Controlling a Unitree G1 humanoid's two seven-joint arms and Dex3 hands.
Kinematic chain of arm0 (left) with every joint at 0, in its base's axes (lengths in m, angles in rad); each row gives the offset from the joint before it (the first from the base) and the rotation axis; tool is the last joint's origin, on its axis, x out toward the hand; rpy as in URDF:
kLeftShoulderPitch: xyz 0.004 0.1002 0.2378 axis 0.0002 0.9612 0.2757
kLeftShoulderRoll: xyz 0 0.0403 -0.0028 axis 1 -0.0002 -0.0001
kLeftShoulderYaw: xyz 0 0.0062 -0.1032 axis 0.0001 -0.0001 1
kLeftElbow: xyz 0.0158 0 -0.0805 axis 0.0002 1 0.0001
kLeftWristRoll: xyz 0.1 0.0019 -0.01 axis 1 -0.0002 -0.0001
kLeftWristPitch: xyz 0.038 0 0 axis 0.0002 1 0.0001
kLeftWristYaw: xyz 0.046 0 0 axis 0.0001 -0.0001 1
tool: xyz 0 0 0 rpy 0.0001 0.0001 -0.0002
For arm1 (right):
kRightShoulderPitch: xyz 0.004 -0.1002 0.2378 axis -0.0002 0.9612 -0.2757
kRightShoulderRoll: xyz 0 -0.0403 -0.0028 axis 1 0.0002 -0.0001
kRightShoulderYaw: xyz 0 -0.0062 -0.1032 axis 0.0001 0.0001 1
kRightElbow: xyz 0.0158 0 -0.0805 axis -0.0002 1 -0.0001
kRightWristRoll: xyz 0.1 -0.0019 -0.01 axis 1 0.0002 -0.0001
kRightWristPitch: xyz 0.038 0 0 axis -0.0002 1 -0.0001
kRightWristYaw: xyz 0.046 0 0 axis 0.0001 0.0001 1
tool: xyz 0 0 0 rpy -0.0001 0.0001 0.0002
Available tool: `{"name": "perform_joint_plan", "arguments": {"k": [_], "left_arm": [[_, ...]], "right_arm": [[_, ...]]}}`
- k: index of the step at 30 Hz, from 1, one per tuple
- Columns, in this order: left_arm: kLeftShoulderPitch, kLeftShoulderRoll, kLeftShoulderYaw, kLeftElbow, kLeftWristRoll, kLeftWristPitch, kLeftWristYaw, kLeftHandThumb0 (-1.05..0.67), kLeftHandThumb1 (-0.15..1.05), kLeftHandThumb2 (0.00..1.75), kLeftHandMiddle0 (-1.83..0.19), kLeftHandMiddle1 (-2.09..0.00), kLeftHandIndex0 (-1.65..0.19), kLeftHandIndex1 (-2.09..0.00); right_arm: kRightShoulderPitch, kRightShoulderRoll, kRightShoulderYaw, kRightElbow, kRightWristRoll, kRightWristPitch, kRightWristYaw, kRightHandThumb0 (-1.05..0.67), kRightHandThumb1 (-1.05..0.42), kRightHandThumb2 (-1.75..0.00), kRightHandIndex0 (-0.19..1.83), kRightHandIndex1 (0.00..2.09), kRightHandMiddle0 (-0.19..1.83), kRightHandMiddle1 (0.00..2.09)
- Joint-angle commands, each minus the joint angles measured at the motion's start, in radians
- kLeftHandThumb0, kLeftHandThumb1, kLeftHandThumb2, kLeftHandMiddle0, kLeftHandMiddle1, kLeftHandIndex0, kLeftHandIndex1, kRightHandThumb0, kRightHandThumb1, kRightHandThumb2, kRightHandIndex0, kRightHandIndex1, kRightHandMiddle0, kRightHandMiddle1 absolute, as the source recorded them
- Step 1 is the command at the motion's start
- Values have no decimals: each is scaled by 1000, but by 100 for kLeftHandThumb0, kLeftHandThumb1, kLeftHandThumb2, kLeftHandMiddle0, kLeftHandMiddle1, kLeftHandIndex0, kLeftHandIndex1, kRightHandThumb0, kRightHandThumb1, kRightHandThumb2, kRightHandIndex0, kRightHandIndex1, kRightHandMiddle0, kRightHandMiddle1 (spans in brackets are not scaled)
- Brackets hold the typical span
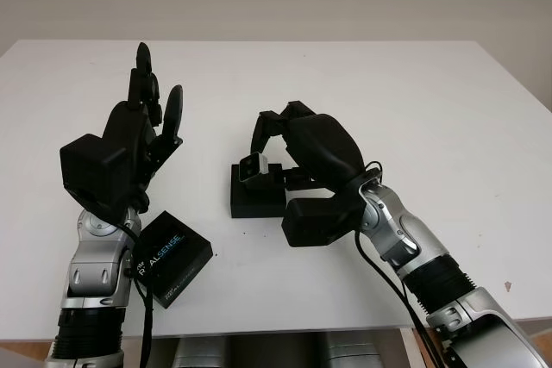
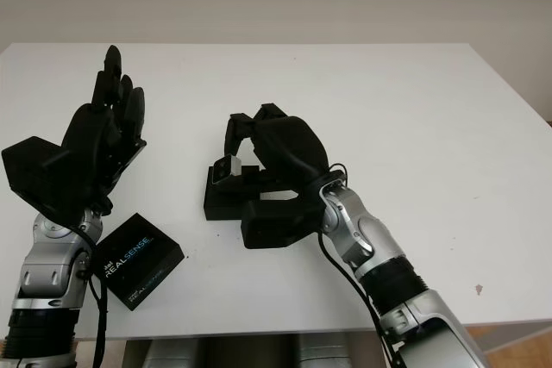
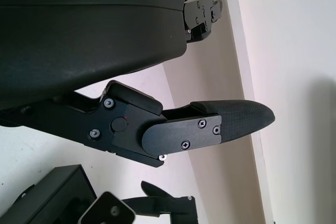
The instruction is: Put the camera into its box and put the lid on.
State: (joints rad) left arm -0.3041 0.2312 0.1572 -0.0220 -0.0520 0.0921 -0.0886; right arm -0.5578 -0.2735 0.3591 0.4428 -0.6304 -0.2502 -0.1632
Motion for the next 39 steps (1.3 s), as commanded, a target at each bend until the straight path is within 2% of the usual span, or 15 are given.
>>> {"name": "perform_joint_plan", "arguments": {"k": [1,5,11,28,39], "left_arm": [[-3,5,3,-20,-4,8,-2,-79,105,59,19,0,19,0],[-2,6,3,-23,-5,11,-5,-79,105,59,19,0,19,0],[-4,6,4,-20,-6,13,-3,-79,105,58,19,0,19,0],[-1,8,2,-20,-1,10,-8,-80,105,60,19,0,19,0],[2,6,5,-26,-1,13,-5,-81,105,58,19,0,19,0]], "right_arm": [[-11,16,-30,37,43,-31,-16,-37,-102,-5,25,80,39,207],[-21,30,-51,101,92,-78,-31,-37,-102,-5,27,66,39,209],[-34,44,-82,181,155,-142,-31,-40,-103,-6,26,61,38,207],[-43,67,-134,315,311,-311,89,-40,-104,-6,22,61,35,202],[-45,124,-143,423,312,-402,59,-43,-105,-7,20,63,35,197]]}}
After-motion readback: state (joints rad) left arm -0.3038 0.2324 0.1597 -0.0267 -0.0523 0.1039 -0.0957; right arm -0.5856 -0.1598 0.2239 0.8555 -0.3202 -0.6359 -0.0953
